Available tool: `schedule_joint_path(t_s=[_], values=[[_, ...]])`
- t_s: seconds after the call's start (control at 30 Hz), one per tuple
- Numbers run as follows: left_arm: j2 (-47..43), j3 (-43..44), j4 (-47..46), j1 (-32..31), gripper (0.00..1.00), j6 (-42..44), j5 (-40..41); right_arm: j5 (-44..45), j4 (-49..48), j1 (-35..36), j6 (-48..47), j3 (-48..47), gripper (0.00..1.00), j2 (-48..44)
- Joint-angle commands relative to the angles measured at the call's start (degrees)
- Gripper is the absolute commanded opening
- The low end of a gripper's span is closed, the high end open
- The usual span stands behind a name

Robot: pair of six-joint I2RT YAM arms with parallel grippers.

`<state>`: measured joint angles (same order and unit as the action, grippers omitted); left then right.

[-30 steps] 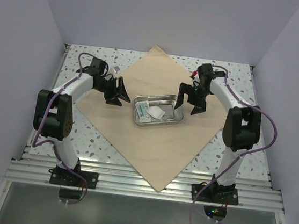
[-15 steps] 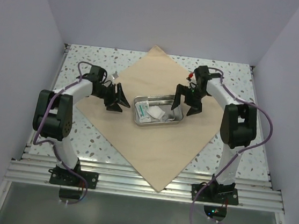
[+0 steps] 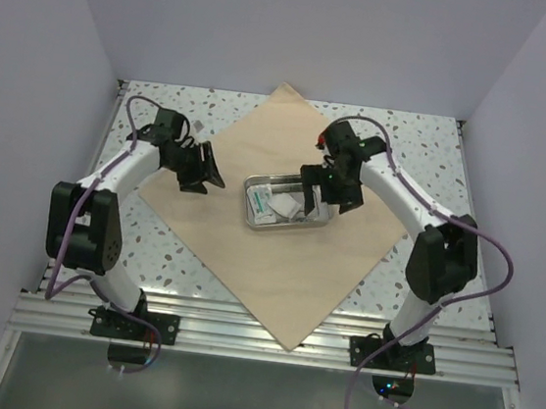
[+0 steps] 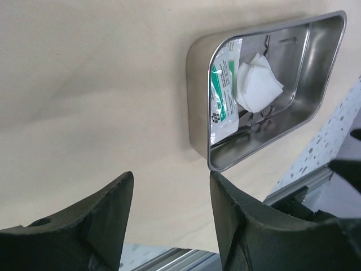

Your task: Prepare the surgical pack

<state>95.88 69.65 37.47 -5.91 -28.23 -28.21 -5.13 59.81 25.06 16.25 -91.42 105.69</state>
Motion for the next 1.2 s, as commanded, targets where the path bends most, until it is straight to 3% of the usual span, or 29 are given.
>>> schedule_joint_path(t_s=[0.0, 0.1, 0.27, 0.37, 0.47, 0.67, 0.87, 1.03, 1.17], values=[[-4.8, -0.9, 1.6, 0.6, 0.6, 1.3, 6.3, 6.1, 5.3, 10.3, 0.4, 6.8, 0.99, -10.5], [-7.5, -5.0, -0.6, 0.6, 0.6, 1.5, 5.4, 6.3, 5.1, 19.6, 4.5, 16.7, 0.99, -19.0], [-10.9, -11.6, -2.9, 0.6, 0.6, 1.5, 2.2, 5.2, 1.9, 36.7, 18.7, 29.6, 0.77, -29.8], [-13.1, -15.7, -4.9, 0.5, 0.59, 0.9, 0.2, 5.4, -0.9, 47.4, 26.2, 33.2, 0.63, -30.5], [-14.6, -18.8, -6.7, 0.6, 0.59, 0.3, -1.6, 8.0, -1.5, 55.6, 30.6, 31.9, 0.65, -27.0], [-16.3, -20.9, -6.0, 0.6, 0.57, 0.5, -1.9, 8.6, -6.4, 61.9, 34.8, 32.3, 0.67, -19.2], [-18.4, -20.2, -2.8, 0.6, 0.57, 2.4, -1.1, 9.5, -10.7, 62.8, 33.8, 28.8, 0.65, -11.1], [-19.7, -20.4, -0.9, 0.6, 0.57, 3.2, -0.8, 11.4, -10.9, 62.9, 34.5, 29.3, 0.51, -8.6], [-20.6, -20.8, -0.2, 0.6, 0.58, 3.7, -0.3, 14.4, -9.8, 62.9, 35.5, 30.7, 0.49, -9.8]])
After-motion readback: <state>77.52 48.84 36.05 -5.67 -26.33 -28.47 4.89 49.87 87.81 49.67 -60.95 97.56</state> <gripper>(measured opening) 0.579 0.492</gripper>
